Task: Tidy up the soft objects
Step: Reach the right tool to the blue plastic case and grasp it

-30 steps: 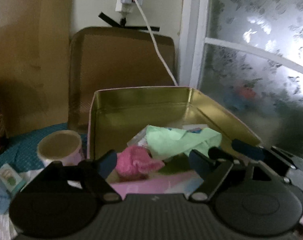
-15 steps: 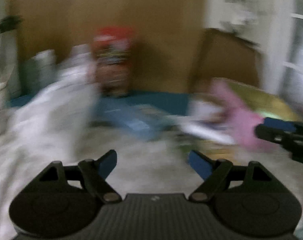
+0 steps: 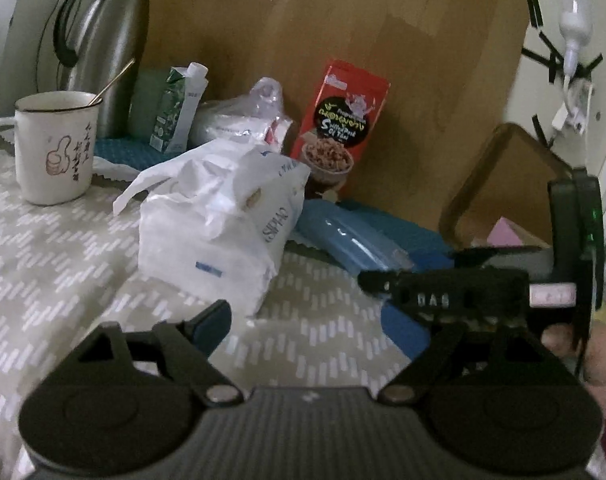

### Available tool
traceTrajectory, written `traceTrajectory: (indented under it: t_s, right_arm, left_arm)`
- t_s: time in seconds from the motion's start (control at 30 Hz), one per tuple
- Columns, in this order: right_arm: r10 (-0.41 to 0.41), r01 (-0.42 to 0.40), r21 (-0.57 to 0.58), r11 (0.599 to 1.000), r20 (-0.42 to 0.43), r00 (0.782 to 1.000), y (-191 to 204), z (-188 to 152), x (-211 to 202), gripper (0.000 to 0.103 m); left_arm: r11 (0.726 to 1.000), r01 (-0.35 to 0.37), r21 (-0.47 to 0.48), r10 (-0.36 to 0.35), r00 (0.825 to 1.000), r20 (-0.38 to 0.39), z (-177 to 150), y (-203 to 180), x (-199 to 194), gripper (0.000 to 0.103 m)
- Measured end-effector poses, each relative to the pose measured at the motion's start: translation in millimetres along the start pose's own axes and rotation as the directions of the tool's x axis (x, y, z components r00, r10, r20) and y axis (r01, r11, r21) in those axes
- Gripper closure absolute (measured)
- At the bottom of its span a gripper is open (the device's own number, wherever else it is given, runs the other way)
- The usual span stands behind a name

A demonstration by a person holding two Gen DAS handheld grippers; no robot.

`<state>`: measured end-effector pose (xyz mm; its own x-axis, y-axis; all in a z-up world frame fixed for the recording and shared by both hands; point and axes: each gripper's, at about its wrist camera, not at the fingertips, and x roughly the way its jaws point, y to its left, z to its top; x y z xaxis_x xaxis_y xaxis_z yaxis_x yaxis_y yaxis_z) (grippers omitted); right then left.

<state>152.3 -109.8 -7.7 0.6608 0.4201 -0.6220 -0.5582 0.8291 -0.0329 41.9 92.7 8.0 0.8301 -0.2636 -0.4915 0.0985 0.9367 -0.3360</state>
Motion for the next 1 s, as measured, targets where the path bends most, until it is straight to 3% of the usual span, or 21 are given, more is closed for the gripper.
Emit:
traceTrajectory:
  t_s: [0.17,0.3,0.4,0.47,0.53,0.6,0.73,0.9,0.97,1.0]
  right_arm:
    - [0.084,-0.084,-0.075,0.994,-0.012,0.996,22,-20,-32,0.047]
    - [0.149,-0.147,-0.153,0.977,0.001,0.989,41,-58,-86,0.047]
    - [0.18,-0.178,-0.156,0.972,-0.002,0.984,41,-92,-125,0.046]
    - [0.151,-0.144,-0.167,0.975,0.027,0.988,37,-115,-147,0.047]
    - [0.063,-0.057,-0.126,0.99,0.042,0.997,29,-132,-160,0.033]
    - [0.01,-0.009,-0.033,0.999,0.049,0.999,16,-147,-171,0.029]
    - [0.009,-0.017,0.12,0.993,0.065,0.998,1,-163,-183,0.029]
    - [0.028,-0.038,0.092,0.995,0.105,0.994,13,-160,-184,0.029]
    - [0.034,-0.043,0.087,0.995,0.103,0.994,16,-156,-176,0.031]
    - [0.035,-0.043,0.089,0.995,0.094,0.995,15,-156,-172,0.031]
  left_arm:
    - [0.998,0.042,-0.054,-0.042,0.999,-0.003,1,12,3,0.013]
    - [0.992,0.108,-0.067,-0.11,0.994,-0.019,1,15,4,0.013]
    - [0.988,0.151,-0.042,-0.154,0.985,-0.075,0,9,7,0.014]
    - [0.985,0.175,-0.007,-0.175,0.979,-0.109,-3,-2,8,0.015]
    - [0.979,0.205,0.011,-0.202,0.971,-0.129,-7,-14,5,0.015]
    - [0.968,0.251,0.011,-0.246,0.956,-0.159,-12,-29,6,0.015]
    - [0.955,0.291,0.06,-0.273,0.939,-0.21,-17,-60,8,0.015]
    - [0.95,0.297,0.101,-0.265,0.933,-0.245,-25,-76,8,0.014]
    - [0.945,0.32,0.064,-0.29,0.914,-0.283,-33,-76,17,0.014]
    - [0.947,0.313,0.074,-0.284,0.923,-0.26,-36,-77,15,0.014]
